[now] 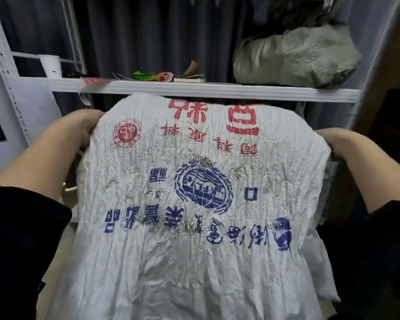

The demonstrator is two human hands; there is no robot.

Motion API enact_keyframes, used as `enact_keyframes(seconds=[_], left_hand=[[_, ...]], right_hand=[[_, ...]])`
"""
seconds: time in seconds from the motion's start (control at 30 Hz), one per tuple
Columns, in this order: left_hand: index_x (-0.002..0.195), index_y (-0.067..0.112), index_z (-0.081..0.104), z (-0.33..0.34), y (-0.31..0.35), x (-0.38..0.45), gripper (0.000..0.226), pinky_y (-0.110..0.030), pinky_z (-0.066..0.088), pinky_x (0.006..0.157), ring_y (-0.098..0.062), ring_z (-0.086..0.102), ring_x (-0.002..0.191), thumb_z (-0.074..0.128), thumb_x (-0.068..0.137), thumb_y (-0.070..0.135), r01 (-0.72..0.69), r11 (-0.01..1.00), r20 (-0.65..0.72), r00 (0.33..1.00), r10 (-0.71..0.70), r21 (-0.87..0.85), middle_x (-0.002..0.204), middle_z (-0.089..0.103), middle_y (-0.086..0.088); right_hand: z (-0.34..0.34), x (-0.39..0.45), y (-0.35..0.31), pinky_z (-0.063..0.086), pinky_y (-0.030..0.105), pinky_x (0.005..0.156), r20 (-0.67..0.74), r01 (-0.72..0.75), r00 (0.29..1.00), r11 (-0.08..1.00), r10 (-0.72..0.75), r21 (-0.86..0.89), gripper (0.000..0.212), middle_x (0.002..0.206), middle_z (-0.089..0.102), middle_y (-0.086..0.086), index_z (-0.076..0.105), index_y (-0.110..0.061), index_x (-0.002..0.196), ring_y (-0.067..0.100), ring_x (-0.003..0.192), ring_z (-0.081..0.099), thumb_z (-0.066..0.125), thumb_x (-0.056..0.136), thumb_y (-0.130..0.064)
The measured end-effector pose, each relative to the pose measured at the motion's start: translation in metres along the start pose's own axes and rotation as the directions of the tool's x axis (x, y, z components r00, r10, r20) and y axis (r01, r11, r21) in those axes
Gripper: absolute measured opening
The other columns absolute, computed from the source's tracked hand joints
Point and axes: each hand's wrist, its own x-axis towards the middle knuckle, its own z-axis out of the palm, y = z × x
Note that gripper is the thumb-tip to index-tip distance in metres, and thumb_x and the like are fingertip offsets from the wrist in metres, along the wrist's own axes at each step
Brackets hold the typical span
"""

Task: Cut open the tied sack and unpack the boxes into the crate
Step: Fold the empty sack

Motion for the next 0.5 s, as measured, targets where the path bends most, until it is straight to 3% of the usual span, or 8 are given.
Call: enact_keyframes(seconds=[0.03, 0.1, 0.2, 0.27, 0.33, 0.43, 0.5], left_hand=[[0.069, 0.01, 0.051, 0.002, -0.005, 0.001, 0.031, -0.024, 0.046, 0.028, -0.015, 0.057, 0.029, 0.04, 0.096, 0.018, 0.03, 0.998, -0.024, 0.999, -0.031, -0.057, 0.037, 0.059, -0.003], [0.073, 0.014, 0.054, 0.006, -0.02, 0.004, 0.023, -0.018, 0.049, 0.044, -0.018, 0.06, 0.042, 0.048, 0.092, 0.026, 0.072, 0.986, -0.045, 0.996, -0.08, -0.151, 0.049, 0.062, -0.005], [0.105, 0.012, 0.057, 0.017, -0.047, 0.009, 0.024, -0.035, 0.049, 0.075, -0.02, 0.056, 0.069, 0.062, 0.086, 0.025, 0.167, 0.98, 0.057, 0.985, -0.162, -0.109, 0.079, 0.059, -0.008], [0.118, 0.008, 0.054, 0.028, -0.058, 0.01, 0.035, -0.04, 0.047, 0.084, -0.022, 0.057, 0.077, 0.065, 0.087, 0.018, 0.188, 0.981, 0.07, 0.98, -0.185, -0.04, 0.088, 0.06, -0.009], [0.116, 0.008, 0.054, 0.04, -0.065, 0.011, 0.032, -0.04, 0.047, 0.077, -0.023, 0.057, 0.077, 0.065, 0.087, 0.015, 0.129, 0.989, 0.002, 0.992, -0.129, -0.066, 0.089, 0.06, -0.008], [0.115, 0.01, 0.056, 0.054, -0.069, 0.017, 0.031, -0.038, 0.049, 0.08, -0.025, 0.061, 0.084, 0.067, 0.087, 0.02, 0.029, 0.989, -0.039, 0.999, -0.035, -0.144, 0.096, 0.064, -0.009], [0.121, 0.007, 0.056, 0.063, -0.074, 0.023, 0.038, -0.04, 0.05, 0.089, -0.028, 0.062, 0.095, 0.066, 0.087, 0.024, -0.005, 0.982, -0.051, 0.999, -0.005, -0.186, 0.108, 0.064, -0.01]], right_hand=[[0.004, 0.001, 0.003, 0.047, 0.023, 0.045, -0.005, -0.012, 1.0, 1.0, 0.012, 0.005, 0.026, 0.093, 0.064, 0.013, 0.06, -0.003, 0.087, 0.024, 0.054, 0.063, 0.054, 0.095, -0.027], [0.017, 0.007, 0.01, 0.045, 0.025, 0.047, -0.073, 0.0, 0.997, 0.993, 0.008, 0.12, 0.023, 0.084, 0.06, 0.01, 0.06, -0.004, 0.079, 0.024, 0.051, 0.056, 0.055, 0.094, -0.021], [0.044, 0.022, 0.023, 0.046, 0.032, 0.071, -0.221, 0.099, 0.974, 0.966, -0.046, 0.237, 0.032, 0.095, 0.062, 0.012, 0.063, 0.0, 0.112, 0.024, 0.071, 0.055, 0.055, 0.092, -0.023], [0.065, 0.023, 0.033, 0.045, 0.033, 0.083, -0.148, 0.13, 0.985, 0.947, -0.089, 0.292, 0.037, 0.112, 0.064, 0.01, 0.06, -0.007, 0.12, 0.024, 0.09, 0.059, 0.058, 0.09, -0.028], [0.082, 0.024, 0.043, 0.048, 0.033, 0.088, -0.019, 0.2, 0.979, 0.931, -0.204, 0.304, 0.042, 0.113, 0.066, 0.004, 0.058, -0.015, 0.12, 0.02, 0.096, 0.063, 0.067, 0.084, -0.033], [0.097, 0.026, 0.053, 0.05, 0.023, 0.071, 0.015, 0.3, 0.949, 0.914, -0.316, 0.272, 0.049, 0.111, 0.062, 0.001, 0.05, -0.017, 0.124, 0.012, 0.09, 0.063, 0.073, 0.081, -0.018], [0.105, 0.028, 0.056, 0.05, 0.021, 0.067, -0.062, 0.35, 0.936, 0.908, -0.345, 0.232, 0.03, 0.107, 0.064, 0.005, 0.06, -0.014, 0.111, 0.013, 0.085, 0.063, 0.07, 0.082, -0.011]])
